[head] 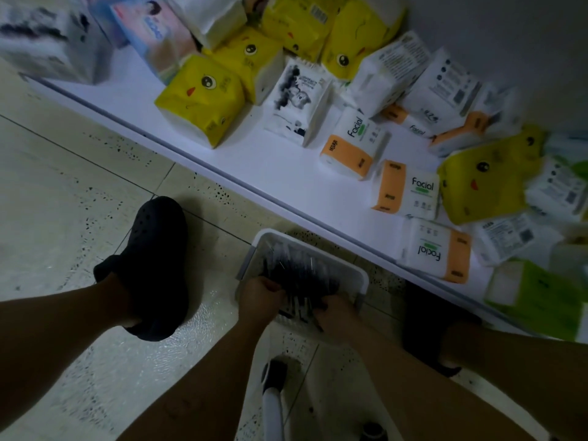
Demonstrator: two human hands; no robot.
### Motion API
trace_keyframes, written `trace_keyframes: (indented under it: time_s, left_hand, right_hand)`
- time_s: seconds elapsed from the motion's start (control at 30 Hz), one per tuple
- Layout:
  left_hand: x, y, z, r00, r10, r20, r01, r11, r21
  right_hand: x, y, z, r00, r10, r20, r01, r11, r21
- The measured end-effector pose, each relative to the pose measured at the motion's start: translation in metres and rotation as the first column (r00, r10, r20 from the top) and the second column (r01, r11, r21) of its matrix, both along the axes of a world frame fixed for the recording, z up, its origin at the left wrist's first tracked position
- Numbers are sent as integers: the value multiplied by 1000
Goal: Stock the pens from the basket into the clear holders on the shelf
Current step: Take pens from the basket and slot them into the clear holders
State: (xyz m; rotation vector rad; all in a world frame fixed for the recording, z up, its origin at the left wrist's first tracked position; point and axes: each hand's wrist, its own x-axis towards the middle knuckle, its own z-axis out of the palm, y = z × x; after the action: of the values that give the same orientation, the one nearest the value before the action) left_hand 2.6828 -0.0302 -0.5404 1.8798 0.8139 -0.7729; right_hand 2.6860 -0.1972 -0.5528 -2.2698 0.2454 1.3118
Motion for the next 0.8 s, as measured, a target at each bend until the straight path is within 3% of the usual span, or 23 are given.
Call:
trace_keyframes:
  time_s: [0.1,0.2,0.33,0.53,0.7,0.8]
  left_hand:
    - [-2,-1,9,997,76,-13,-76,994,-72]
    - [-2,-2,27,998,69,-7,-69,983,-168]
    - [-8,-1,50,991,-17,133,38,987,-158]
    - [-16,-9,88,999,-30,33,36,981,-193]
    - [-19,-29,136,976,-65,210,96,985,-142]
    - [-15,-35,167,886,-186,424,227,973,-47]
  right_hand:
    - [-4,-3,10,949,-271,163,265,963,53]
    - [-6,-2,30,924,-268,274,271,962,26]
    - [-6,3,53,882,-330,335,324,943,76]
    - [-22,6,87,813,-429,394,370,903,220]
    - [-26,3,137,760,-458,460,365,888,281]
    - [-22,-4,176,691,-426,584,333,905,266]
